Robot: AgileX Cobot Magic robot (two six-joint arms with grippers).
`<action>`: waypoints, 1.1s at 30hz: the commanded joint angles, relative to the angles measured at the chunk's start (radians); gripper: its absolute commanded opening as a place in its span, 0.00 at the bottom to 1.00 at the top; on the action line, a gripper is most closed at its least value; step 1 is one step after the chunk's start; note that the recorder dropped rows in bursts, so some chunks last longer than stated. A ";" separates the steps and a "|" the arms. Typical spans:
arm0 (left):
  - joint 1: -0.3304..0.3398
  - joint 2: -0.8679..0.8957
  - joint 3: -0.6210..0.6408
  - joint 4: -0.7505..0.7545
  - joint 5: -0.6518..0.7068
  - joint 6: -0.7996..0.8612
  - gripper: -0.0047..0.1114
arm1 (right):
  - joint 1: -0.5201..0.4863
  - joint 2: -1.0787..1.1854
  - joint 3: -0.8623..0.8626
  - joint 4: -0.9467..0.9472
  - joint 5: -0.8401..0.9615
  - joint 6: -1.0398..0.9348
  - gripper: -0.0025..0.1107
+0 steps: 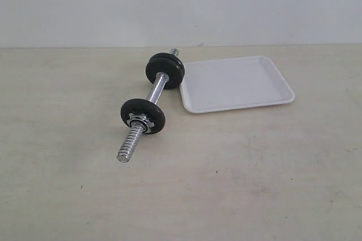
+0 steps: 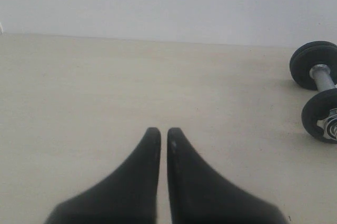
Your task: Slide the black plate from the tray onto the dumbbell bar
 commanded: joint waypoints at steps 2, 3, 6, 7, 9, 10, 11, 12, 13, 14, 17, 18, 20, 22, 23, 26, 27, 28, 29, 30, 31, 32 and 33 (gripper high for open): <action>0.002 -0.003 0.004 -0.008 -0.003 0.004 0.08 | -0.001 -0.004 -0.001 0.000 -0.004 -0.007 0.02; 0.002 -0.003 0.004 -0.008 -0.003 0.004 0.08 | -0.001 -0.004 -0.001 0.000 -0.004 -0.007 0.02; 0.002 -0.003 0.004 -0.008 -0.003 0.004 0.08 | -0.001 -0.004 -0.001 0.000 -0.004 -0.007 0.02; 0.002 -0.003 0.004 -0.008 -0.003 0.004 0.08 | -0.001 -0.004 -0.001 0.000 -0.004 -0.007 0.02; 0.002 -0.003 0.004 -0.008 -0.003 0.004 0.08 | -0.001 -0.004 -0.001 0.000 -0.004 -0.007 0.02; 0.002 -0.003 0.004 -0.008 -0.003 0.004 0.08 | -0.001 -0.004 -0.001 0.000 -0.004 -0.007 0.02; 0.002 -0.003 0.004 -0.008 -0.003 0.004 0.08 | -0.001 -0.004 -0.001 0.000 -0.004 -0.007 0.02; 0.002 -0.003 0.004 -0.008 -0.003 0.004 0.08 | -0.001 -0.004 -0.001 0.000 -0.004 -0.007 0.02; 0.002 -0.003 0.004 -0.008 -0.003 0.004 0.08 | -0.001 -0.004 -0.001 0.000 -0.004 -0.007 0.02; 0.002 -0.003 0.004 -0.008 -0.003 0.004 0.08 | -0.001 -0.004 -0.001 0.000 -0.004 -0.007 0.02; 0.002 -0.003 0.004 -0.008 -0.003 0.004 0.08 | -0.001 -0.004 -0.001 0.000 -0.004 -0.007 0.02; 0.002 -0.003 0.004 -0.008 -0.003 0.004 0.08 | -0.001 -0.004 -0.001 0.000 -0.004 -0.007 0.02; 0.002 -0.003 0.004 -0.008 -0.003 0.004 0.08 | -0.001 -0.004 -0.001 0.000 -0.004 -0.007 0.02; 0.002 -0.003 0.004 -0.008 -0.003 0.004 0.08 | -0.001 -0.004 -0.001 0.000 -0.004 -0.007 0.02; 0.002 -0.003 0.004 -0.008 -0.003 0.004 0.08 | -0.001 -0.004 -0.001 0.000 -0.004 -0.007 0.02; 0.002 -0.003 0.004 -0.008 -0.003 0.004 0.08 | -0.001 -0.004 -0.001 0.000 -0.004 -0.007 0.02; 0.002 -0.003 0.004 -0.008 -0.003 0.004 0.08 | -0.001 -0.004 -0.001 0.000 -0.004 -0.007 0.02; 0.002 -0.003 0.004 -0.008 -0.003 0.004 0.08 | -0.001 -0.004 -0.001 0.000 -0.004 -0.007 0.02; 0.002 -0.003 0.004 -0.008 -0.003 0.004 0.08 | -0.001 -0.004 -0.001 0.000 -0.004 -0.007 0.02; 0.002 -0.003 0.004 -0.008 -0.003 0.004 0.08 | -0.001 -0.004 -0.001 0.000 -0.004 -0.007 0.02; 0.004 -0.003 0.004 -0.008 -0.003 0.004 0.08 | -0.001 -0.004 -0.001 0.000 -0.004 -0.007 0.02; 0.004 -0.003 0.004 -0.008 -0.003 0.004 0.08 | -0.001 -0.004 -0.001 0.000 -0.004 -0.007 0.02; 0.014 -0.003 0.004 -0.008 -0.003 0.004 0.08 | -0.001 -0.004 -0.001 0.000 -0.004 -0.007 0.02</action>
